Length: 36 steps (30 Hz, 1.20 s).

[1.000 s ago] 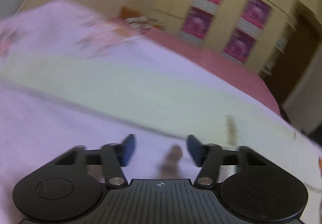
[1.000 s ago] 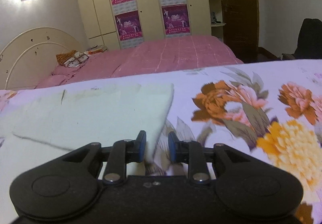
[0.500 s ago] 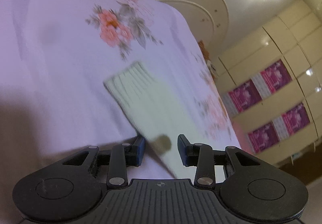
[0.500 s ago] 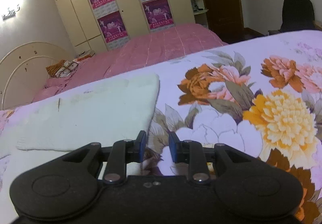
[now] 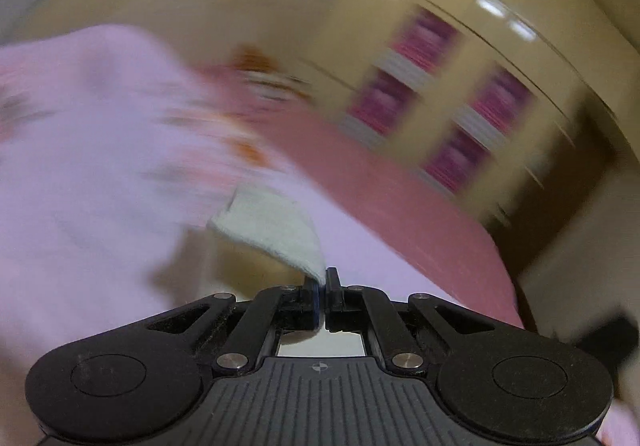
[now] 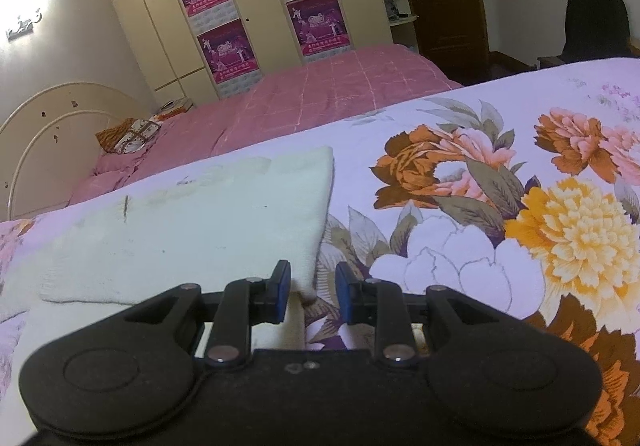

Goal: Fold small clothes

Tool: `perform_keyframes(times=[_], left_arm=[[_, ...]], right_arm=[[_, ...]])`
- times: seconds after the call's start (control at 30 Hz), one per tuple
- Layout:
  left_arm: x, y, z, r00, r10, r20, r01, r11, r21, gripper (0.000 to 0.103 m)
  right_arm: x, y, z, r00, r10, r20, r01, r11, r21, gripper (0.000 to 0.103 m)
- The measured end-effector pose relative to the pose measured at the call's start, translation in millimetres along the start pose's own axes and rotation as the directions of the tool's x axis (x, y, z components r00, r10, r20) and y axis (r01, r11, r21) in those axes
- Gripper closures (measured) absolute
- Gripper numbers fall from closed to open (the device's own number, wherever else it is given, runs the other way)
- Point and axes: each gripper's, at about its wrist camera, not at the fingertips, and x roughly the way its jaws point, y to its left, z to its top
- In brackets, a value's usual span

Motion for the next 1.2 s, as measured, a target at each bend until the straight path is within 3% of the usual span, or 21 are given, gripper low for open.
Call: perform_keyframes(times=[0.17, 0.37, 0.57, 0.73, 0.8, 0.83, 0.87, 0.93, 0.97, 1.03, 1.2], left_arm=[[28.3, -90.9, -35.4, 0.992, -0.105, -0.069, 0.114, 0.983, 0.141, 0.101], [50.8, -166.8, -80.4, 0.981, -0.121, -0.153, 0.164, 0.935, 0.315, 0.101], [37.8, -219.7, -104.0, 0.974, -0.113, -0.197, 0.187, 0.890, 0.416, 0.101], [30.3, -248.8, -127.1, 0.965, -0.076, -0.251, 0.207, 0.808, 0.551, 0.100], [29.3, -258.2, -136.1, 0.956, -0.087, -0.279, 0.237, 0.788, 0.568, 0.100], [24.4, -261.6, -140.3, 0.952, -0.104, -0.288, 0.256, 0.786, 0.563, 0.093], [21.9, -263.7, -142.0, 0.946, -0.127, -0.298, 0.280, 0.783, 0.556, 0.065], [6.6, -265.0, -144.1, 0.947, -0.180, -0.267, 0.304, 0.774, 0.556, 0.036], [-2.5, -265.8, -144.0, 0.952, -0.193, -0.236, 0.297, 0.769, 0.566, 0.036], [-14.4, -259.9, -137.5, 0.955, -0.190, -0.228, 0.287, 0.784, 0.550, 0.036], [-49.4, -195.2, -111.3, 0.985, -0.108, -0.132, 0.157, 0.873, 0.461, 0.036]], right_arm=[[-4.3, -0.3, 0.1, 1.000, 0.005, 0.006, -0.005, 1.000, 0.007, 0.078], [-12.9, -8.6, 2.6, 1.000, 0.009, 0.024, -0.009, 0.999, 0.034, 0.078], [-17.3, -6.5, 0.5, 0.999, 0.034, 0.022, -0.035, 0.999, 0.037, 0.078], [-13.3, 1.5, 0.4, 0.998, 0.061, 0.007, -0.061, 0.998, 0.034, 0.077], [-11.0, 8.5, 1.5, 0.997, 0.078, 0.005, -0.078, 0.996, 0.030, 0.077], [-9.8, 13.2, 2.3, 0.996, 0.088, 0.004, -0.088, 0.996, 0.026, 0.077], [-9.0, 17.3, 3.2, 0.995, 0.096, 0.004, -0.096, 0.995, 0.023, 0.077], [-7.2, 28.3, 5.5, 0.993, 0.118, 0.004, -0.118, 0.993, 0.014, 0.075], [-6.0, 34.5, 6.8, 0.991, 0.131, 0.004, -0.131, 0.991, 0.009, 0.075], [-2.5, 48.5, 8.9, 0.987, 0.159, 0.001, -0.159, 0.987, -0.009, 0.071], [14.0, 77.6, 8.7, 0.968, 0.246, -0.055, -0.247, 0.969, -0.023, 0.068]])
